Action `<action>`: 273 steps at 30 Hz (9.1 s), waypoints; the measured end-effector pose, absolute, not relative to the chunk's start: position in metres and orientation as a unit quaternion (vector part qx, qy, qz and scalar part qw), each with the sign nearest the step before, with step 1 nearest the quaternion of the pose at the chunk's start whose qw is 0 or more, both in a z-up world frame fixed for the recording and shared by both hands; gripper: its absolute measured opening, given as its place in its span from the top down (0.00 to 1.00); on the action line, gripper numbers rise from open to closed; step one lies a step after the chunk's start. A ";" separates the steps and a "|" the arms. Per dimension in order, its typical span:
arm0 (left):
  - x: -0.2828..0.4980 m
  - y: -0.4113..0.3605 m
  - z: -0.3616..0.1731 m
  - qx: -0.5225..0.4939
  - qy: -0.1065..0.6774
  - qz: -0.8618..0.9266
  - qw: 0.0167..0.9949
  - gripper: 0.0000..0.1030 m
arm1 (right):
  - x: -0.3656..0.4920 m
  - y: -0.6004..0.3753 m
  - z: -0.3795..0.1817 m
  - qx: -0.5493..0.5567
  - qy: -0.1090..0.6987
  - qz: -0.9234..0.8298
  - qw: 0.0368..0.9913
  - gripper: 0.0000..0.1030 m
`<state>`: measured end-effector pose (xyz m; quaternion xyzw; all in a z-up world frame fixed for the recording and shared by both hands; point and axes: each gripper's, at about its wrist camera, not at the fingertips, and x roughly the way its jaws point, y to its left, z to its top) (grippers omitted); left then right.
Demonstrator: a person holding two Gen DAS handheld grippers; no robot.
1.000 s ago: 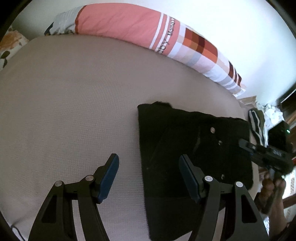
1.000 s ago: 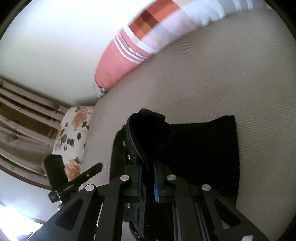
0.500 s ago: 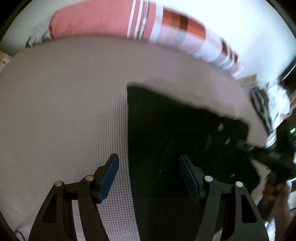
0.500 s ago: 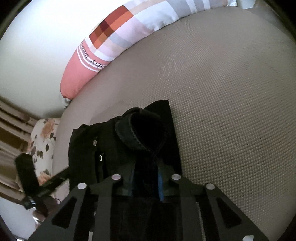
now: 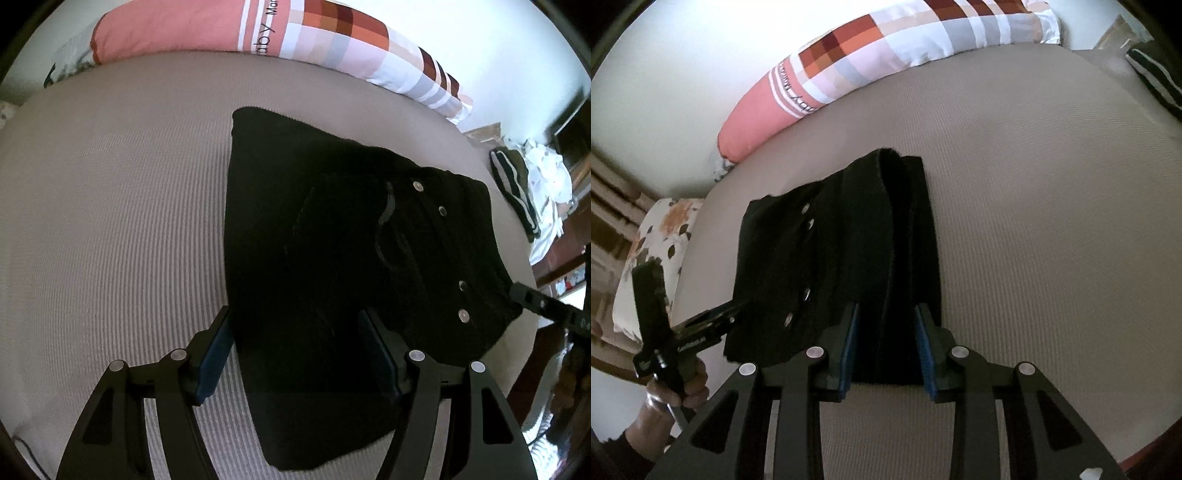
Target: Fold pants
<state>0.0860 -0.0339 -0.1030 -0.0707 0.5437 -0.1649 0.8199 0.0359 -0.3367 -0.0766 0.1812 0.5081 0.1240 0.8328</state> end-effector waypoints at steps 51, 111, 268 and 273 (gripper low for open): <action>0.074 -0.055 -0.096 -0.001 0.539 -0.147 0.829 0.31 | 0.070 -0.334 -0.083 0.103 0.527 0.102 0.838 0.52; 0.147 -0.015 -0.106 -0.146 0.570 -0.262 0.765 0.60 | 0.119 -0.365 -0.138 0.268 0.542 0.311 0.734 0.68; 0.030 0.044 -0.022 0.018 0.388 0.077 0.918 0.38 | 0.009 -0.162 -0.021 -0.008 0.356 0.121 0.927 0.24; 0.030 0.044 -0.024 0.020 0.390 0.081 0.917 0.38 | 0.011 -0.162 -0.025 -0.008 0.366 0.116 0.923 0.24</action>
